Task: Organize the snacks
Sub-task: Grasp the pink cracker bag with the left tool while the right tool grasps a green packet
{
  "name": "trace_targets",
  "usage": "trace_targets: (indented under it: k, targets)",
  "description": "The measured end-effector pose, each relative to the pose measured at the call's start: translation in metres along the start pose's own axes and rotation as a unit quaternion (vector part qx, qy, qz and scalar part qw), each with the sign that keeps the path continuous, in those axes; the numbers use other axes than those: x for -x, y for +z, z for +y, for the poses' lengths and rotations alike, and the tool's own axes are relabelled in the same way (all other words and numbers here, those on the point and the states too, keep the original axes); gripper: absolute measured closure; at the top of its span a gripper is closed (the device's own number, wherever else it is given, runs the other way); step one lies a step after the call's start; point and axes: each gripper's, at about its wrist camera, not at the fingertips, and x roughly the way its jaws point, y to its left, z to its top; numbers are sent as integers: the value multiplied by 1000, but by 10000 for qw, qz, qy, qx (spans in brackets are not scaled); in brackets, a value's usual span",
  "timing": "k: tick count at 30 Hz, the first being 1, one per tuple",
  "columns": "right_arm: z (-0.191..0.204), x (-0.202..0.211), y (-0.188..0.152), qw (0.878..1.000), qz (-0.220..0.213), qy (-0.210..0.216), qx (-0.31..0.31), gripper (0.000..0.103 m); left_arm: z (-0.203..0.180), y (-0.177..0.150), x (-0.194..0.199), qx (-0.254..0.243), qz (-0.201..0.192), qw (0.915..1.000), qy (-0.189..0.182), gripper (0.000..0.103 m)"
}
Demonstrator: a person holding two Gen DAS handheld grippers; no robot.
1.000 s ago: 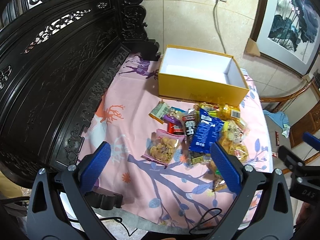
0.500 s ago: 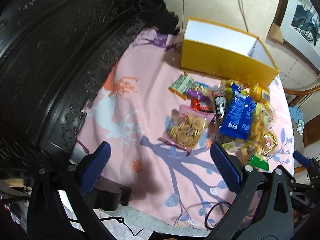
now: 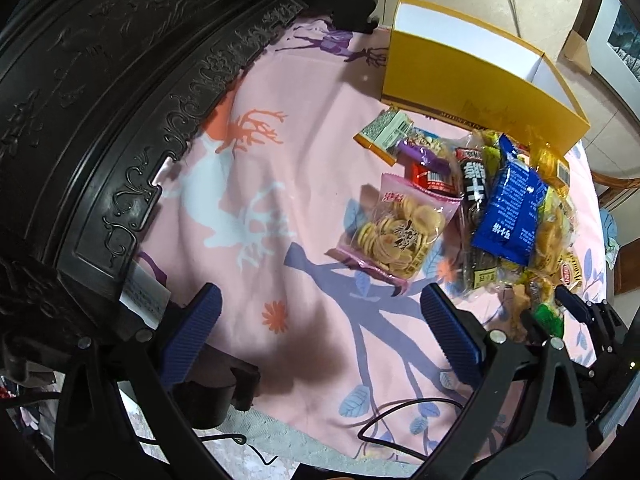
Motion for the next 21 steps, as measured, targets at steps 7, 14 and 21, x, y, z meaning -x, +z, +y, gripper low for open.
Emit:
trace_targets:
  k: [7,14,21]
  targets:
    - [-6,14,0,9996,-171,-228,69,84,-3,4,-25,-28,119,9999,-15,2]
    - [-17,54,11,9979,-466,17,-457,86,-27,17,-70,-403,229,9985,-275,2]
    - [-22,81,24,9930,-728,224,-905,87,-65,20,-108,-1483,301,9883,-187,2]
